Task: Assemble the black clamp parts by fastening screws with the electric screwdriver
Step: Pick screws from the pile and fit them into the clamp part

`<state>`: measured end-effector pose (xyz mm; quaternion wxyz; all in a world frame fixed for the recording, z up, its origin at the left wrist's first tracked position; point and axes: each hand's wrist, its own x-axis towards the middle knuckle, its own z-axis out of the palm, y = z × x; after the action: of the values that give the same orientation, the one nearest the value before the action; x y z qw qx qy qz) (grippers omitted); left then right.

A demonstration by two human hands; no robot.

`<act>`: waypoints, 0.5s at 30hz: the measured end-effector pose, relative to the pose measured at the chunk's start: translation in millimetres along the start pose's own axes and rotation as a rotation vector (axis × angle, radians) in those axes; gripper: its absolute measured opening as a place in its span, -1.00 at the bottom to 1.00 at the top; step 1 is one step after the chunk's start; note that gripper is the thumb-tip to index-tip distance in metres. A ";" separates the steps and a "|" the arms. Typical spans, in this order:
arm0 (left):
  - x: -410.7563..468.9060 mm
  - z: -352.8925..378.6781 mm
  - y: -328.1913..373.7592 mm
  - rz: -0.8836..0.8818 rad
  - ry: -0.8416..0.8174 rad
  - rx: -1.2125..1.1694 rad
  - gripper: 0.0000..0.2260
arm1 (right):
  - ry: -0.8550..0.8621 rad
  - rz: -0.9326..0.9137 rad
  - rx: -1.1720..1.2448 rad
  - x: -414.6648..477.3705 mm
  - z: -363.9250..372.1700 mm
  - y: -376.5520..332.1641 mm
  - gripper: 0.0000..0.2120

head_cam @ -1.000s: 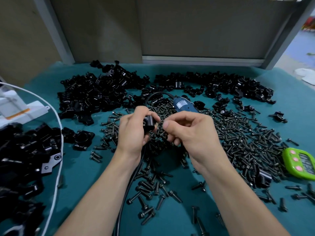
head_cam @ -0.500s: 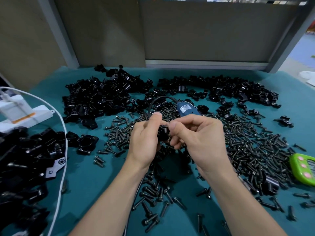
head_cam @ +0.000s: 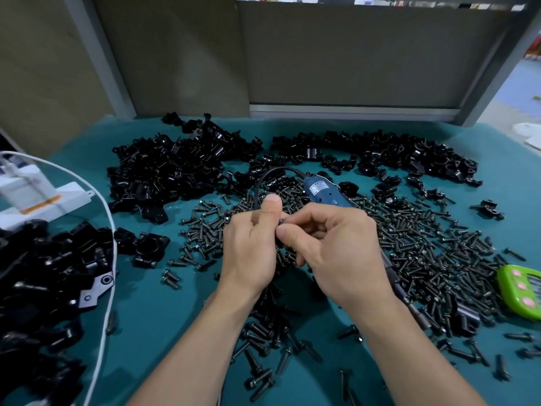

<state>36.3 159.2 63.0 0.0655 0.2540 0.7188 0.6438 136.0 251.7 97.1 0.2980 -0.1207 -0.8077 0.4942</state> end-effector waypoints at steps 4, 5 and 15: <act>-3.6 -0.3 3.3 0.058 0.017 0.059 -0.26 | 0.093 -0.055 -0.189 -2.0 9.0 -5.1 -0.58; -4.7 -0.3 5.0 0.071 0.023 0.065 -0.25 | 0.114 -0.081 -0.231 -2.2 11.9 -7.3 -0.52; -1.3 -3.7 3.1 0.095 0.115 0.162 -0.47 | -0.100 -0.031 -0.180 -3.8 5.5 -5.0 -0.57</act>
<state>36.7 155.4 66.3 -0.0272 0.2548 0.7583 0.5994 136.2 243.4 98.2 0.2528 -0.1097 -0.8644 0.4205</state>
